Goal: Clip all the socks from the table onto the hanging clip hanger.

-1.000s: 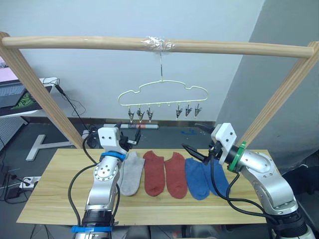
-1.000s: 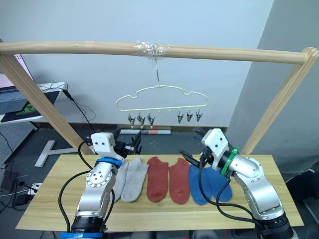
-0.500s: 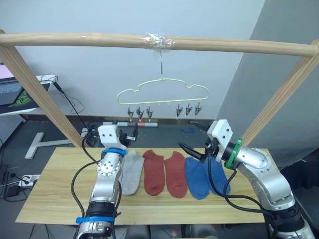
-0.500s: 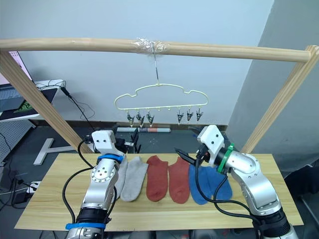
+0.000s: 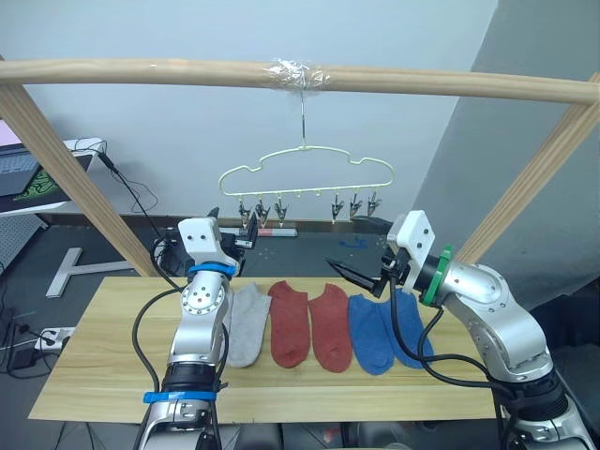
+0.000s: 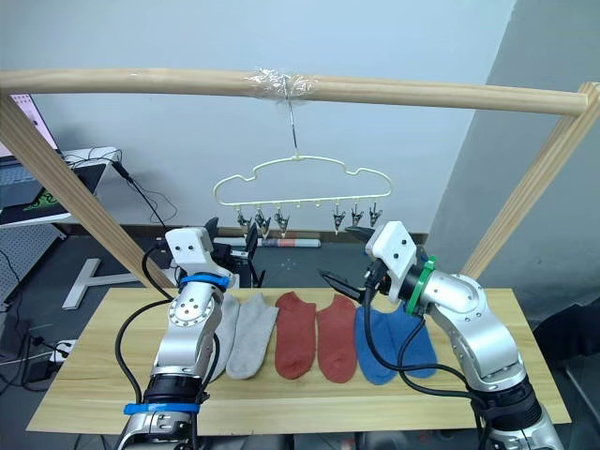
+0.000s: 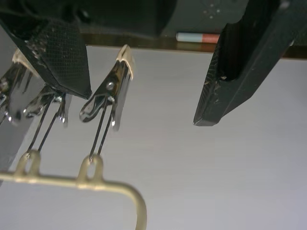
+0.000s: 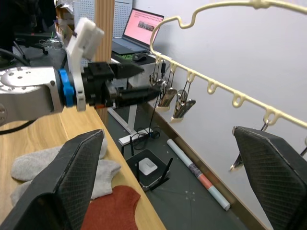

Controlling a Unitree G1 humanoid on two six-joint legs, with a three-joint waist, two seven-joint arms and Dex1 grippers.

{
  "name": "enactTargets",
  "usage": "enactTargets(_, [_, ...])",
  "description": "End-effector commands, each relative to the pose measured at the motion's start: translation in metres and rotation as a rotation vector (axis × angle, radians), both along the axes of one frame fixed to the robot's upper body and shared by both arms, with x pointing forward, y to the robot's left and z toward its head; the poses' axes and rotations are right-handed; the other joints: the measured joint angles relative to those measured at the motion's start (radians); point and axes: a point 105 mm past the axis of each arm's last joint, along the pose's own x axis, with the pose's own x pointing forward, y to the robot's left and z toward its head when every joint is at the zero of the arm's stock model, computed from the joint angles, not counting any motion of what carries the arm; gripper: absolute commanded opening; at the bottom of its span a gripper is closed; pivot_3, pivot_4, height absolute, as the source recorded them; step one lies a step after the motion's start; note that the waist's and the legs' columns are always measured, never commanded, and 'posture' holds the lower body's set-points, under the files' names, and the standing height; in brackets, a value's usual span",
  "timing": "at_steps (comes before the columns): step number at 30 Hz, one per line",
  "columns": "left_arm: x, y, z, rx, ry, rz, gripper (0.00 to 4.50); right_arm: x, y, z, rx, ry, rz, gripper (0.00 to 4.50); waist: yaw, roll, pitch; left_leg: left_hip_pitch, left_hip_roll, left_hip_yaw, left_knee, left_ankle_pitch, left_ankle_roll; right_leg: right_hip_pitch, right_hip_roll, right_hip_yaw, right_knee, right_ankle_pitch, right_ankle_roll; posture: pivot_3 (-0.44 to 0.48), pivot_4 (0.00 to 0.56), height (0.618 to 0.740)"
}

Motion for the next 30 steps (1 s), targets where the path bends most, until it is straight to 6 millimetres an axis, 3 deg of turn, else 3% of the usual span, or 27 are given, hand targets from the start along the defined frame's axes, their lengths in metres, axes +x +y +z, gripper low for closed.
enactTargets(1, [0.003, -0.004, 0.01, 0.018, -0.031, -0.017, 3.9, -0.002, 0.002, 0.012, 0.024, -0.031, 0.016, 4.5, 0.0, 0.0, 0.001, 0.0, 0.0, 0.0, 0.0, 0.0, 0.0, 0.0, 0.0, 0.0, -0.001, 0.0, 0.0, -0.028, 0.126, 0.7])
enactTargets(13, [0.005, -0.007, 0.033, -0.002, -0.101, 0.0, 3.9, 0.0, 0.003, 0.019, 0.047, -0.041, 0.03, 4.5, 0.001, 0.0, 0.006, -0.006, 0.001, -0.002, -0.001, -0.001, 0.0, -0.001, 0.0, -0.002, -0.009, 0.003, -0.003, -0.028, 0.125, 0.7])
enactTargets(19, [0.004, -0.011, 0.039, -0.017, -0.116, -0.007, 3.9, 0.0, 0.004, 0.02, 0.05, -0.044, 0.039, 4.5, 0.003, 0.0, 0.006, -0.017, 0.0, -0.003, 0.0, -0.001, 0.0, -0.01, -0.001, -0.003, -0.01, 0.005, -0.002, -0.027, 0.124, 0.7])
enactTargets(22, [0.004, -0.016, 0.044, -0.026, -0.131, -0.022, 3.32, 0.001, 0.004, 0.02, 0.05, -0.044, 0.039, 4.5, 0.004, 0.0, 0.006, -0.022, 0.0, -0.002, 0.0, -0.001, 0.0, -0.015, -0.001, -0.003, -0.009, 0.006, -0.003, -0.026, 0.124, 0.7])
enactTargets(30, [0.003, -0.021, 0.048, -0.025, -0.133, -0.038, 0.81, 0.001, 0.003, 0.02, 0.05, -0.044, 0.035, 4.5, 0.003, 0.0, 0.006, -0.023, 0.0, -0.003, 0.0, -0.001, 0.0, -0.016, -0.001, -0.003, -0.009, 0.006, -0.003, -0.026, 0.123, 0.7])
